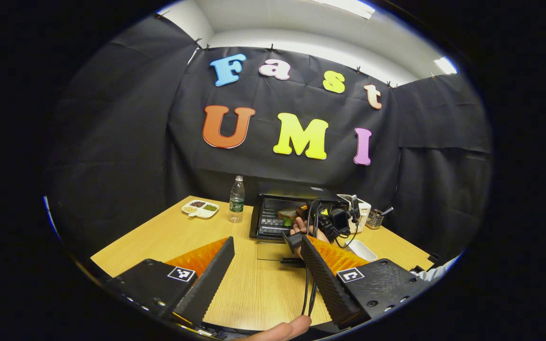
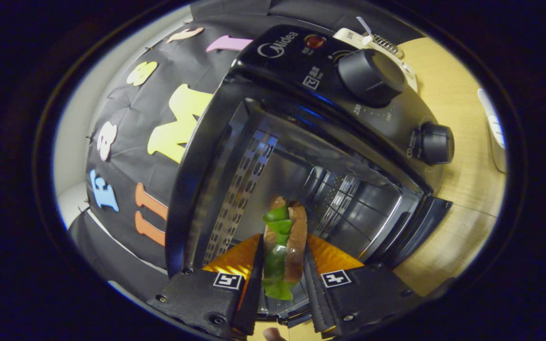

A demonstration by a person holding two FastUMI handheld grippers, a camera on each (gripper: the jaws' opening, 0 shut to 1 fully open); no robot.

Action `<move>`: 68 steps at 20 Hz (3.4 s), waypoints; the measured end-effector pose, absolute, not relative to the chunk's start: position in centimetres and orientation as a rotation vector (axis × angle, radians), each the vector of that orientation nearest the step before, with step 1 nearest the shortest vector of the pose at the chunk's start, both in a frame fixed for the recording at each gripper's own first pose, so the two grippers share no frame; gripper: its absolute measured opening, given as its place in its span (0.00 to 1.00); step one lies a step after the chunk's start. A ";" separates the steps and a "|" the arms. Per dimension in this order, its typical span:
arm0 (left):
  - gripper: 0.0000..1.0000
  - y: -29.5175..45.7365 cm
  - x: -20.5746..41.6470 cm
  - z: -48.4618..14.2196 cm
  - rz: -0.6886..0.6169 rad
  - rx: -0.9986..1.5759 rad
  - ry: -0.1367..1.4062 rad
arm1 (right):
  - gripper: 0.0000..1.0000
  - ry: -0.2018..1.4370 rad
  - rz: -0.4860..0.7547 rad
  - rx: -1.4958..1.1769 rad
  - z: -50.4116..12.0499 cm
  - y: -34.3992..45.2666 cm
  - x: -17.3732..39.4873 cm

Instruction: Open the electric oven with the left hand, put the food in, and close the electric oven.

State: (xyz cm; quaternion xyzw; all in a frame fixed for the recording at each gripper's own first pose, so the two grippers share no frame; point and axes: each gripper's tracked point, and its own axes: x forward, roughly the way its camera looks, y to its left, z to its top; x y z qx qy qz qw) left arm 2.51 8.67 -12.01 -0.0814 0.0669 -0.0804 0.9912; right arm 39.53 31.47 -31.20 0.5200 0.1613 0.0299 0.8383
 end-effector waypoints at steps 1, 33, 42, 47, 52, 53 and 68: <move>0.93 8.9 2.7 -12.2 -0.155 -0.169 0.135 | 0.49 0.358 0.069 1.090 -31.4 31.9 39.4; 0.93 12.5 1.5 -13.6 -0.012 -0.138 0.111 | 1.00 0.805 0.199 -0.096 -34.5 34.0 35.0; 0.93 10.9 0.7 -13.0 -0.028 -0.139 0.119 | 1.00 0.709 0.307 -0.046 -26.9 31.0 28.2; 0.93 9.7 0.9 -12.8 -0.026 -0.127 0.126 | 1.00 0.485 0.359 -0.039 -18.7 27.1 20.7; 0.93 7.3 2.6 -13.7 -0.027 -0.129 0.165 | 1.00 0.227 0.276 -0.018 -11.1 19.9 14.7; 0.93 7.0 2.9 -14.0 -0.023 -0.118 0.178 | 1.00 0.202 0.268 -0.011 -10.0 18.6 13.5; 0.93 -5.6 10.1 -22.5 -0.191 -0.076 0.413 | 0.93 -0.036 0.036 0.041 -3.1 -1.4 7.1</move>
